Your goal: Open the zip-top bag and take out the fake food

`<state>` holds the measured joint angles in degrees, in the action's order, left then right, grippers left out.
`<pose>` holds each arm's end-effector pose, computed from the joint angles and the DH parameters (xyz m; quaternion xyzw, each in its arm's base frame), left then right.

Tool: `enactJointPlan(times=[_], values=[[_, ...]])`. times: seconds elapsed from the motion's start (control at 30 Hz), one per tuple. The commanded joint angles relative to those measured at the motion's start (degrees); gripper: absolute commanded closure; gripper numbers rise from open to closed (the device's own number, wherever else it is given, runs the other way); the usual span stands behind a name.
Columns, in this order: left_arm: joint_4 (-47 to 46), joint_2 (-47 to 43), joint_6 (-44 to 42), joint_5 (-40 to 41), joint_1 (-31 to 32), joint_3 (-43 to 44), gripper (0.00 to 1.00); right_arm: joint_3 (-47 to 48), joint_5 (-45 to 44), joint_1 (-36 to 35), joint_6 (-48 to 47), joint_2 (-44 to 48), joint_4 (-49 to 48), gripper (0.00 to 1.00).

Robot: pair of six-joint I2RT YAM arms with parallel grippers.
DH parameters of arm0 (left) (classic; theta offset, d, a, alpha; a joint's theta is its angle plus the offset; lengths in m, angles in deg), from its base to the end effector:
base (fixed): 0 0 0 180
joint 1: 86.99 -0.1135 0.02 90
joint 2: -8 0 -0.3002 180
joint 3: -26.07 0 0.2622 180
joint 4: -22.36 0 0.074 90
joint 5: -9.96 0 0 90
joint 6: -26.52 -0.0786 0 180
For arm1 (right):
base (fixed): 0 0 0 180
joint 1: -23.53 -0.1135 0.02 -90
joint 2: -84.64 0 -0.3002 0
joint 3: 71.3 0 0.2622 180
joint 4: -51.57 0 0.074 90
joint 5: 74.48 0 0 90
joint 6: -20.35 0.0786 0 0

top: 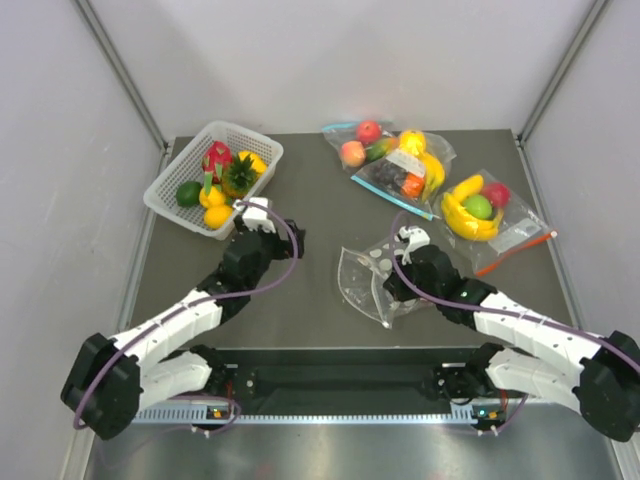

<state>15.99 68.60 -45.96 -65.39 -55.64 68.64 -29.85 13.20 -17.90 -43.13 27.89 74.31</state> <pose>0.2400 -0.1229 0.2636 0.0126 0.7731 -0.1692 0.6112 0.1734 0.1488 0.2014 -0.1078 0.8923 0.2297 0.3734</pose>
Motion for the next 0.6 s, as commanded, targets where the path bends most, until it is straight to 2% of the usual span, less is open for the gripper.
enactJointPlan(times=[0.0, 0.2, 0.3, 0.57], values=[[-1.4, 0.5, -1.7, 5.7, 7.9, 0.3, 0.01, 3.2, 2.1, 0.6, -0.7, -0.9, -4.6, 1.00], [-1.8, 5.3, -1.5, 7.8, 19.1, 3.5, 0.01, 4.8, 2.1, 0.6, -2.0, -2.4, -4.6, 1.00], [-6.1, 7.9, -0.2, 6.6, 20.7, 2.5, 0.01, 5.8, 2.1, 0.7, -2.4, -2.5, -3.6, 1.00], [-15.4, 15.6, 2.3, -2.3, 22.3, 1.5, 0.01, 4.8, 0.8, 0.6, -1.7, 1.3, -2.0, 1.00]])
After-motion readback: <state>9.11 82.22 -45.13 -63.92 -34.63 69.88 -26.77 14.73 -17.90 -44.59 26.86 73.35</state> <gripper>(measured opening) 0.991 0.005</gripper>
